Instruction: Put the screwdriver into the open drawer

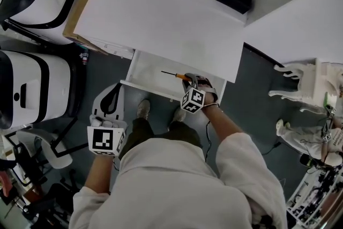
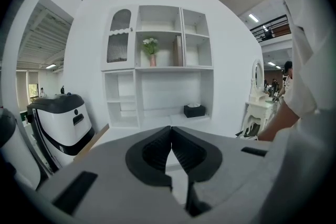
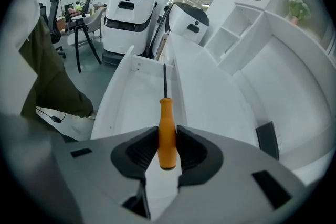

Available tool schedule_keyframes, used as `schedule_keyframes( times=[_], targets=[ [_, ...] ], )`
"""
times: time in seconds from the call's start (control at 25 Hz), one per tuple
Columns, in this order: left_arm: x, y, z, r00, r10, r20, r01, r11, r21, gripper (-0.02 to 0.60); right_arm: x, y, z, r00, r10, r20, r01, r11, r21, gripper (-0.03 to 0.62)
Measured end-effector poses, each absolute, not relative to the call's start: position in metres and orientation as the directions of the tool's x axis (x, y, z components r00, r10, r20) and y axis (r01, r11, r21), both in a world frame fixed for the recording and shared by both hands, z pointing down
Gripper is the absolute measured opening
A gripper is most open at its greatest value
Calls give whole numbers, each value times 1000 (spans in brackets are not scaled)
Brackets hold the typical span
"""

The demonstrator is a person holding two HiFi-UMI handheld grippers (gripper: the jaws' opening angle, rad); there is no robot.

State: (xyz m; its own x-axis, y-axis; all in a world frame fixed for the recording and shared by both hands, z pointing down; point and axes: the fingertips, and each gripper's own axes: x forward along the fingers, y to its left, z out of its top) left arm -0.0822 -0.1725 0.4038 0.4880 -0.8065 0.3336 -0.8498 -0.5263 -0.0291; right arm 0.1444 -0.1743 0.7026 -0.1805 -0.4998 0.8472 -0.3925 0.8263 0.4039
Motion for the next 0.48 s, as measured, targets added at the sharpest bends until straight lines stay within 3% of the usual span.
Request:
schedule_keyframes(
  times=[0.48],
  targets=[
    [-106, -166, 422, 415, -811, 412, -875, -480, -64, 5, 148, -173, 786, -153, -390, 908, -399, 865, 305, 114]
  ],
)
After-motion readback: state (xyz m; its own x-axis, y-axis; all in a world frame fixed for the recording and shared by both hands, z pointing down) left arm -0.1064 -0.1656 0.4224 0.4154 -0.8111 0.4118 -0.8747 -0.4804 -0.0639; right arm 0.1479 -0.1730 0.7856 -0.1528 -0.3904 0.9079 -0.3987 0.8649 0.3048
